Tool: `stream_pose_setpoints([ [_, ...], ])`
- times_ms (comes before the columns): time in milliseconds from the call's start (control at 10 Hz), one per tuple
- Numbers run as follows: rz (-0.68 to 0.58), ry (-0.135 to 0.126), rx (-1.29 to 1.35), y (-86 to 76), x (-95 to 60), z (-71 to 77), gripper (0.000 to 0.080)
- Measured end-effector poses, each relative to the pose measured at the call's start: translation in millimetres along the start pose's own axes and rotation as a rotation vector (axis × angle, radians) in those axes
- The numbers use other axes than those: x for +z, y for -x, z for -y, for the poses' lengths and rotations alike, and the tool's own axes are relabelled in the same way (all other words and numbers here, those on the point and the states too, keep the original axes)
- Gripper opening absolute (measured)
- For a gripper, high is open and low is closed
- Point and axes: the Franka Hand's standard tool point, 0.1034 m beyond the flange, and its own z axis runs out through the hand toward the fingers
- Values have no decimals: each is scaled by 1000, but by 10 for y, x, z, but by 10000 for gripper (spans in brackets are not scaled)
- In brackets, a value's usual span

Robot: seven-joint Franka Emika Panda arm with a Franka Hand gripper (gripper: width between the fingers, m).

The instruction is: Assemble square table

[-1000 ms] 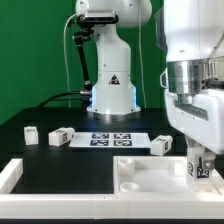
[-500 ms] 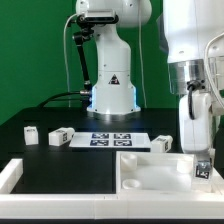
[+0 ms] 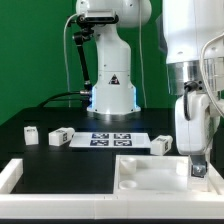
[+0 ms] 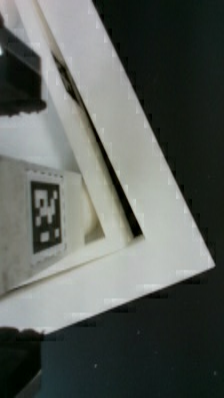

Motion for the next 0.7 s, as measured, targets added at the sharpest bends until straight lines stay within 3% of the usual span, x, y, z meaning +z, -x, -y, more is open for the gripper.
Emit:
stream_pose_setpoints([
  [100,8,-4,-25,32,-60,-19,619],
  [300,37,-14,-79,93,-349,-57,648],
  [400,43,-1,-97,104,-421,-67,648],
  [700,37,-1,-98,87,-370,-75,649],
])
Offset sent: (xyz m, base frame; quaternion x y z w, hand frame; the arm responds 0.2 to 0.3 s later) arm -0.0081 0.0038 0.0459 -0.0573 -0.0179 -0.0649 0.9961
